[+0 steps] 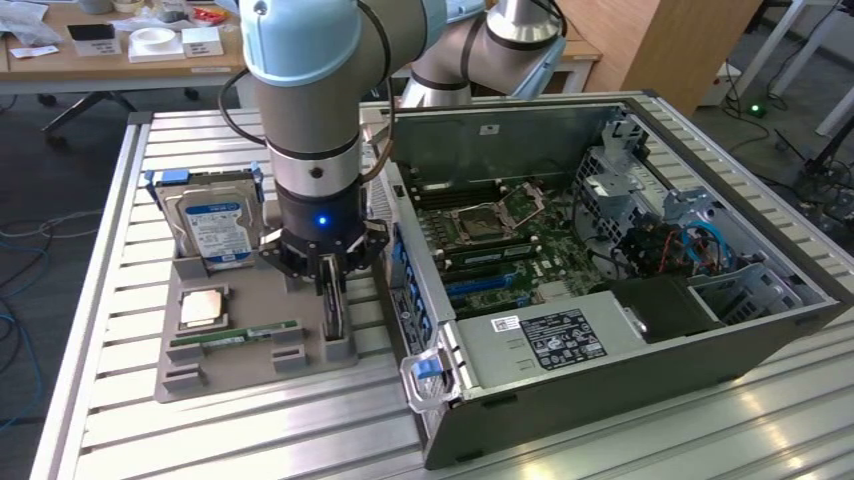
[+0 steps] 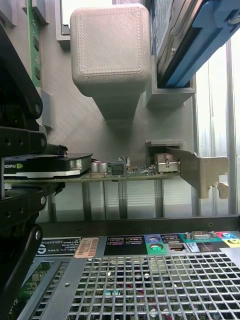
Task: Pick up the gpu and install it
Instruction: 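Pick up the gpu and move the gpu toward the slot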
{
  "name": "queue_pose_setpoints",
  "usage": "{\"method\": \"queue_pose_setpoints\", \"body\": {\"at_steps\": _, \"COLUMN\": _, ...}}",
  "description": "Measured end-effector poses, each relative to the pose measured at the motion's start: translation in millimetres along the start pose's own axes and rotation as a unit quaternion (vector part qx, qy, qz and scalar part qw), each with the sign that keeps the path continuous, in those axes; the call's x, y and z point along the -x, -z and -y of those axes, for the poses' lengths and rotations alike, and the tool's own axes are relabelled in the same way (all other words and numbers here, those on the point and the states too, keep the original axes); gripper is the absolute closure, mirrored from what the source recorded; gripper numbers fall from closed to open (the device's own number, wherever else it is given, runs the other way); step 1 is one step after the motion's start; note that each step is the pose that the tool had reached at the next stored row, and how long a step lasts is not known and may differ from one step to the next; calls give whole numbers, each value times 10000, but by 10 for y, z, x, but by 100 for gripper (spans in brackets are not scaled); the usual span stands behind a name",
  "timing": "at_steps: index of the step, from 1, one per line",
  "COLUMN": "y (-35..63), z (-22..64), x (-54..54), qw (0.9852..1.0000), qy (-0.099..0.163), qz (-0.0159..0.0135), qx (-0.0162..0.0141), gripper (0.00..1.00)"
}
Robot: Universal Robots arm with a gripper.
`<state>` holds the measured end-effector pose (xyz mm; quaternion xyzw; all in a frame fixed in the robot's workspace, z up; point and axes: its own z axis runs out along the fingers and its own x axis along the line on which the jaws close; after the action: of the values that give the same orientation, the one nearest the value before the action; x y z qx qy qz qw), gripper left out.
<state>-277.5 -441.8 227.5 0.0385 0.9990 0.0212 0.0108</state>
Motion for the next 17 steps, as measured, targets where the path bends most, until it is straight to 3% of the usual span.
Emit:
{"method": "queue_pose_setpoints", "body": {"at_steps": 3, "y": 0, "z": 0, "x": 0, "qw": 10000, "qy": 0, "qz": -1, "qx": 0, "gripper": 67}}
{"method": "queue_pose_setpoints", "body": {"at_steps": 7, "y": -1, "z": -1, "x": 17, "qw": 10000, "qy": -1, "qz": -37, "qx": -2, "gripper": 67}}
{"method": "queue_pose_setpoints", "body": {"at_steps": 17, "y": 0, "z": -1, "x": 18, "qw": 10000, "qy": -2, "qz": -38, "qx": -3, "gripper": 67}}
